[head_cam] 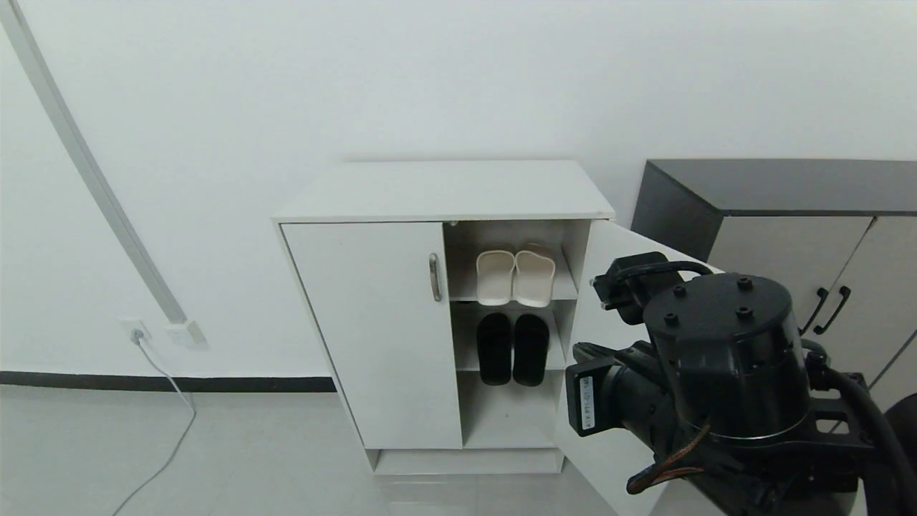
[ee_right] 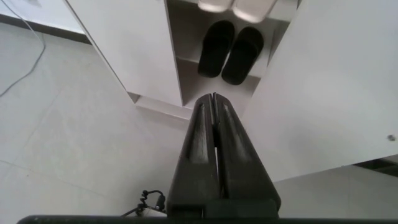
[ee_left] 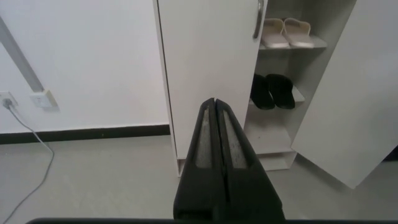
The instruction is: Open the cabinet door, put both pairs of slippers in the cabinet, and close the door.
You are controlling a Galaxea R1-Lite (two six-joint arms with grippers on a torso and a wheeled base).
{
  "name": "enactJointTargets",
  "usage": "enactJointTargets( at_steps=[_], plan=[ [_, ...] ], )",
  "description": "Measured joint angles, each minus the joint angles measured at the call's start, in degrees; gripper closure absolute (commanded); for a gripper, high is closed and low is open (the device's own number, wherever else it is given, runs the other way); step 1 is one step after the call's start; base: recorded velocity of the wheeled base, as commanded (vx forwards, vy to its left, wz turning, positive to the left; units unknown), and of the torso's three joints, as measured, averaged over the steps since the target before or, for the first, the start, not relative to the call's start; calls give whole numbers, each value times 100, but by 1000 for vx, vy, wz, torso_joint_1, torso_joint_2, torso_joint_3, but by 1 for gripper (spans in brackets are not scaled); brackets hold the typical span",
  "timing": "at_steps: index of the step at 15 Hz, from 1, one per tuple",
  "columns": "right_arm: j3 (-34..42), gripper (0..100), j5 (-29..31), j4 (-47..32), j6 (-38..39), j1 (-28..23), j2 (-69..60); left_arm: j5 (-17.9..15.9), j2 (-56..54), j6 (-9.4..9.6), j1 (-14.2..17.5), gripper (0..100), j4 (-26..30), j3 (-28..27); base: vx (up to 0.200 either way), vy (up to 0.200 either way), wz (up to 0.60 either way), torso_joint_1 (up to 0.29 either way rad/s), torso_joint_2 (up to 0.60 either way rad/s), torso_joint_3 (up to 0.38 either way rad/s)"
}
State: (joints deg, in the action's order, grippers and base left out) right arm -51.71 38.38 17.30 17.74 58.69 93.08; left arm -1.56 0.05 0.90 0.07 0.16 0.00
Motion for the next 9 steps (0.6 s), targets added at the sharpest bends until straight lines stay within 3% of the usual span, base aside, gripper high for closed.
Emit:
enactJointTargets(
  at_steps=[9],
  plan=[
    [4,100,0,0,0,-1,0,0,0,0,0,100,0,0,0,0,0,230,-548,-319]
  ],
)
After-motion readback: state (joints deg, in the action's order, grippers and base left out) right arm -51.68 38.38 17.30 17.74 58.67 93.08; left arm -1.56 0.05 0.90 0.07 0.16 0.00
